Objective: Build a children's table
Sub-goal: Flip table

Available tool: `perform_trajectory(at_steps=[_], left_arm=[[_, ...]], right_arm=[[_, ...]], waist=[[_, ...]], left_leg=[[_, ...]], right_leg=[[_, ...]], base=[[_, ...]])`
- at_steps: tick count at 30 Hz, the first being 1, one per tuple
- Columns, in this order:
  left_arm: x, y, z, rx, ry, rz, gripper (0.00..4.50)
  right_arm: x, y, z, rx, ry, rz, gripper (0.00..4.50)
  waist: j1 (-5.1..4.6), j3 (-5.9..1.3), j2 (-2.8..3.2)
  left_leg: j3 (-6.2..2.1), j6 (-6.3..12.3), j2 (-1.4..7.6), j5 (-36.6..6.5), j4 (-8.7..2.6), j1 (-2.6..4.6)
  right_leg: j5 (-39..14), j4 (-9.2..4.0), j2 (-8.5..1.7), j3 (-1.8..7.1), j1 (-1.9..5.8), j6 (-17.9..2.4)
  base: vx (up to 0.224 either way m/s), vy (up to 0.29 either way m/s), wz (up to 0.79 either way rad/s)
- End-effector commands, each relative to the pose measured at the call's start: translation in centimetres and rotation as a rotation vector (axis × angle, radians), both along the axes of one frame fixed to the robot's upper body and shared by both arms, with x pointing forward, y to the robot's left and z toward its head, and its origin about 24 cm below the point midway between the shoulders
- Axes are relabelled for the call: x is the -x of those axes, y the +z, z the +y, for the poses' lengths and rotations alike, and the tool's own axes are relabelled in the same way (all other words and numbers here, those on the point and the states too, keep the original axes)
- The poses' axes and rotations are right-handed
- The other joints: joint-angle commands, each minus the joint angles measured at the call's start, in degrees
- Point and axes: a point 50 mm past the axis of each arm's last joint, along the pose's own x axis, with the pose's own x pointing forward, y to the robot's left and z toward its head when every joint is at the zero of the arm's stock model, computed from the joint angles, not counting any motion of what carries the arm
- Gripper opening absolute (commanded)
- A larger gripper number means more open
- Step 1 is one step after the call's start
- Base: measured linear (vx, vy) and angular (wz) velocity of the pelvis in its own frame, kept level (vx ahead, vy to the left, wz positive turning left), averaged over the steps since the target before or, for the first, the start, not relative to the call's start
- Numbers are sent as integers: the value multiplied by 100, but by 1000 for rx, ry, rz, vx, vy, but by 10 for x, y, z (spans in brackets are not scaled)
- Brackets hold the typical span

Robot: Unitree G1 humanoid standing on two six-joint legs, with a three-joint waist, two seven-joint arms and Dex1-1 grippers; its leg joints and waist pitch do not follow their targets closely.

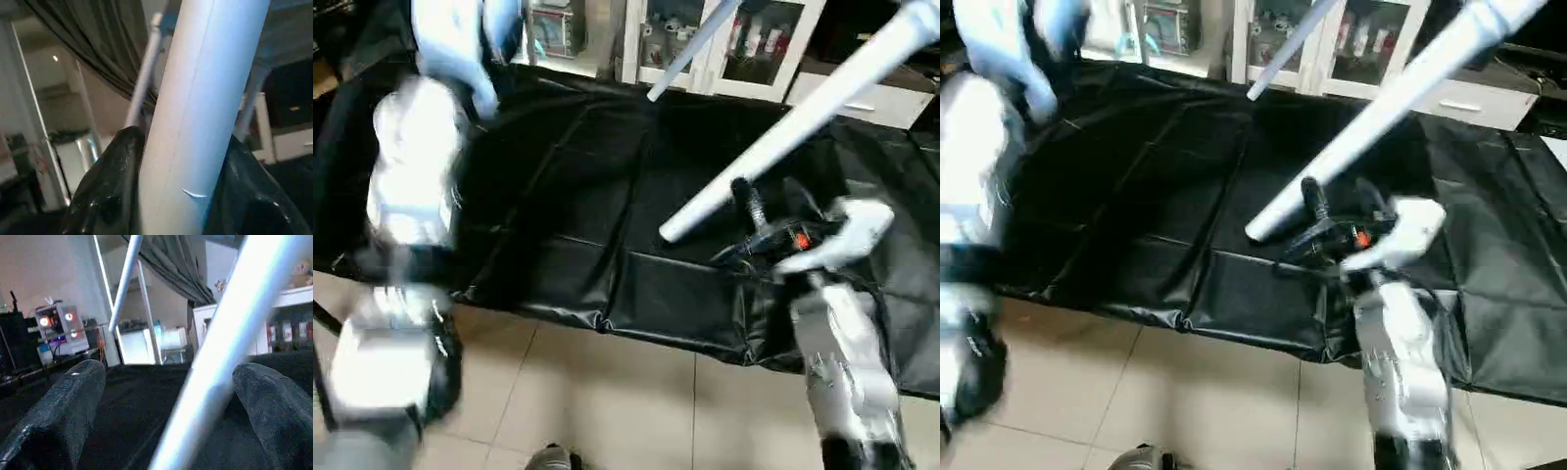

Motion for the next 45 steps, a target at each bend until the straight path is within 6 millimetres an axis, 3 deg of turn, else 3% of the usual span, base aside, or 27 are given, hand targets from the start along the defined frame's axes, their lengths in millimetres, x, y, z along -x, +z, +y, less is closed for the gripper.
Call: perform_trajectory(at_steps=[1, 5, 9, 10, 12, 16, 17, 20, 22, 23, 27, 29, 31, 33, 35, 41, 45], left_arm=[[11, 27, 1, 132, -25, -116, 193], [18, 12, 1, 170, -10, -73, 193], [22, 10, 3, 180, 11, -62, 192], [24, 10, 6, 184, 24, -64, 192], [26, 10, 7, 183, 32, -65, 191], [30, 5, 18, 186, 79, -53, 187], [31, 4, 19, 185, 79, -50, 185], [33, 0, 17, 177, 59, -32, 181], [33, -3, 15, 172, 39, -16, 173], [33, -4, 14, 165, 32, -14, 171], [34, -6, 11, 158, 21, -8, 163], [35, -9, 10, 156, 16, -2, 160], [38, -14, 9, 123, 11, 4, 159], [40, -17, 10, 107, 7, 4, 159], [44, -23, 9, 86, -4, 5, 158], [54, -55, 11, -5, -19, 39, 158], [57, -87, 12, -47, -33, 109, 158]], right_arm=[[-5, -2, -4, 5, -39, 9, 450], [-37, -3, -3, -26, -95, 82, 450], [-55, -3, -10, -29, -178, 139, 450], [-58, -3, -12, -18, -204, 146, 450], [-60, -1, -12, -29, -199, 135, 450], [-58, 6, -21, 25, -328, 88, 450], [-59, 7, -19, 14, -302, 76, 450], [-65, 2, -11, -8, -178, 101, 450], [-72, -4, -5, -20, -95, 133, 450], [-74, -5, -5, -25, -83, 144, 450], [-79, -10, -2, -6, -38, 160, 450], [-81, -13, 1, 13, 1, 165, 450], [-83, -17, -1, 21, 4, 181, 450], [-85, -18, -2, 14, 4, 191, 450], [-85, -20, -4, 5, -2, 195, 450], [-79, -35, -4, 18, 24, 214, 411], [-72, -50, -7, 47, 34, 233, 369]], waist=[[-60, -489, -10], [-106, -491, -16], [-179, -502, -47], [-180, -502, -47], [-195, -522, -126], [-215, -522, -152], [-225, -522, -171], [-280, -497, -157], [-315, -482, -131], [-318, -476, -149], [-293, -485, -183], [-282, -498, -184], [-276, -514, -237], [-287, -512, -228], [-273, -509, -301], [-283, -487, -348], [-268, -481, -327]], left_leg=[[-184, -26, 364, -907, -437, 253], [-184, -179, 355, -965, -451, 257], [-182, -198, 335, -823, -440, 233], [-179, -183, 335, -796, -434, 235], [-173, -54, 321, -522, -406, 205], [-155, 86, 314, -142, -377, 203], [-144, 112, 309, -215, -372, 211], [-166, 75, 340, -655, -406, 231], [-169, -43, 348, -977, -426, 253], [-172, -108, 353, -1056, -434, 247], [-156, -162, 362, -974, -428, 269], [-164, -139, 360, -830, -425, 245], [-164, -80, 366, -674, -409, 240], [-153, -79, 364, -605, -405, 254], [-151, -70, 374, -593, -404, 257], [-161, -248, 391, -993, -449, 290], [-170, -392, 393, -1301, -478, 321]], right_leg=[[-468, -352, -382, 230, 216, -1238], [-626, -351, -369, 220, 210, -1156], [-538, -327, -355, 217, 227, -1063], [-465, -325, -350, 218, 226, -1045], [-89, -270, -348, 217, 264, -1058], [245, -230, -315, 206, 245, -1113], [187, -237, -317, 209, 248, -1109], [-201, -288, -327, 208, 242, -1080], [-500, -330, -321, 207, 214, -1076], [-584, -347, -324, 209, 217, -1078], [-411, -330, -324, 210, 197, -1143], [-239, -301, -332, 204, 229, -1179], [-66, -267, -346, 200, 243, -1225], [35, -261, -323, 194, 228, -1268], [43, -254, -339, 194, 234, -1249], [-278, -320, -328, 187, 199, -1085], [-456, -347, -332, 184, 166, -1004]], base=[[0, 0, 0], [0, 0, 0], [0, 0, 0], [0, 0, 0], [0, 0, 0], [0, 0, 0], [0, 0, 0], [0, 0, 0], [0, 0, 0], [0, 0, 0], [0, 0, 0], [0, 0, 0], [0, 0, 0], [0, 0, 0], [0, 0, 0], [0, 0, 0], [0, 0, 0]])
